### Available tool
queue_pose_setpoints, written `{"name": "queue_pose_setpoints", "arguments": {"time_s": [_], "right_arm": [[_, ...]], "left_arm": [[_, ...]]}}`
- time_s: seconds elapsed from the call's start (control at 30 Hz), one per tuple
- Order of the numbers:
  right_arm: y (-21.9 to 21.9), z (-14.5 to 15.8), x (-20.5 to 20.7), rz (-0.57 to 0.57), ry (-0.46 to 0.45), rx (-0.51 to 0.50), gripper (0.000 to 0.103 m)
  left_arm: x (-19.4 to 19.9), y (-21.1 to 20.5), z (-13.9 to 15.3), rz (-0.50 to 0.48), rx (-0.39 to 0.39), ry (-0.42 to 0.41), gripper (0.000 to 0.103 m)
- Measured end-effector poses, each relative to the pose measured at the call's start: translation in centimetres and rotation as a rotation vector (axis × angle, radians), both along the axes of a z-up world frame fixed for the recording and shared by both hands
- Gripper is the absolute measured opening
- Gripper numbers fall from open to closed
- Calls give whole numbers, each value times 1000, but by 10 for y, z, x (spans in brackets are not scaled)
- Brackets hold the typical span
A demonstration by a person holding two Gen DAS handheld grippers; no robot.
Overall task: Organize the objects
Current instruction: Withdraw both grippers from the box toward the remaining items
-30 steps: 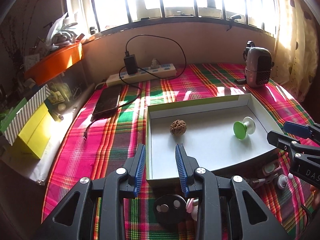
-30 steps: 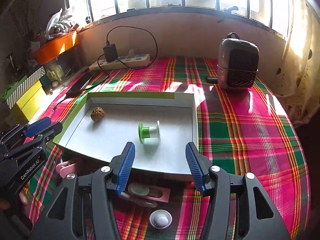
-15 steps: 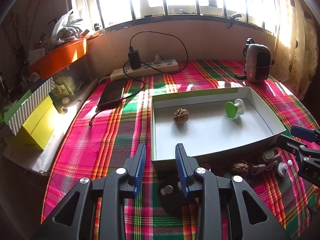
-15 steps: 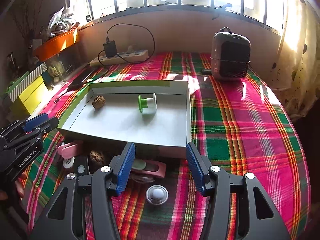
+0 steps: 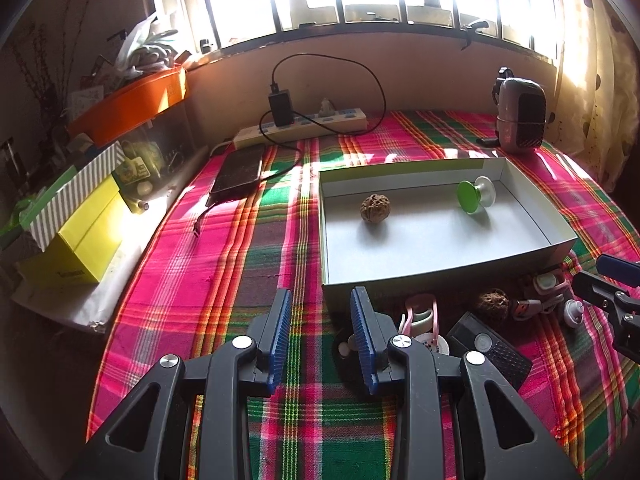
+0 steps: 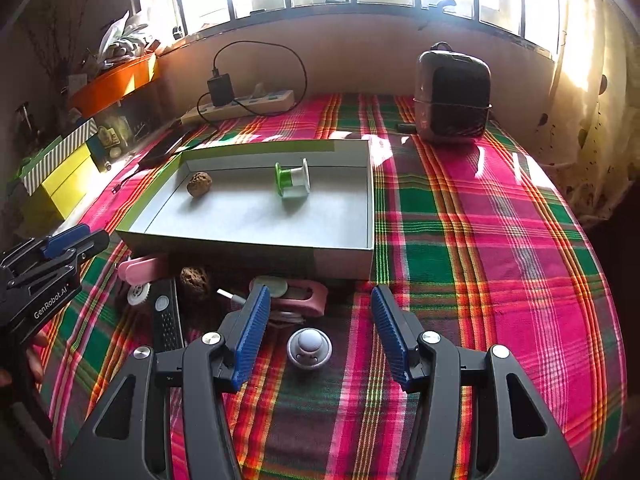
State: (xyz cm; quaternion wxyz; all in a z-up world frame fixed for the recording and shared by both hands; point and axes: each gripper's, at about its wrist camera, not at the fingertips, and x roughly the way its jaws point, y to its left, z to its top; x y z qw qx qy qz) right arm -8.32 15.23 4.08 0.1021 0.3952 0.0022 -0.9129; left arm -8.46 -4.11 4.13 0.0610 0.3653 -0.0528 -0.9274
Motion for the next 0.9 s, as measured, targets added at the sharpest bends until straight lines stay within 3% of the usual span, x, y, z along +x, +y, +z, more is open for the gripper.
{"name": "queue_pose_setpoints", "arguments": {"time_s": [0.23, 0.37, 0.47, 0.73, 0.9], "right_arm": [[7, -4, 4, -10, -12, -5, 54], [11, -9, 6, -17, -24, -11, 54], [13, -11, 9, -18, -28, -10, 54], [15, -21, 8, 3, -63, -18, 54], [9, -25, 6, 26, -79, -15, 54]], "left_arm": [[7, -6, -5, -5, 13, -13, 29], [11, -15, -9, -23, 81, -32, 29], [15, -17, -13, -46, 80, -34, 29], [18, -28, -24, -99, 257, -88, 34], [17, -30, -29, -107, 293, -105, 34]]}}
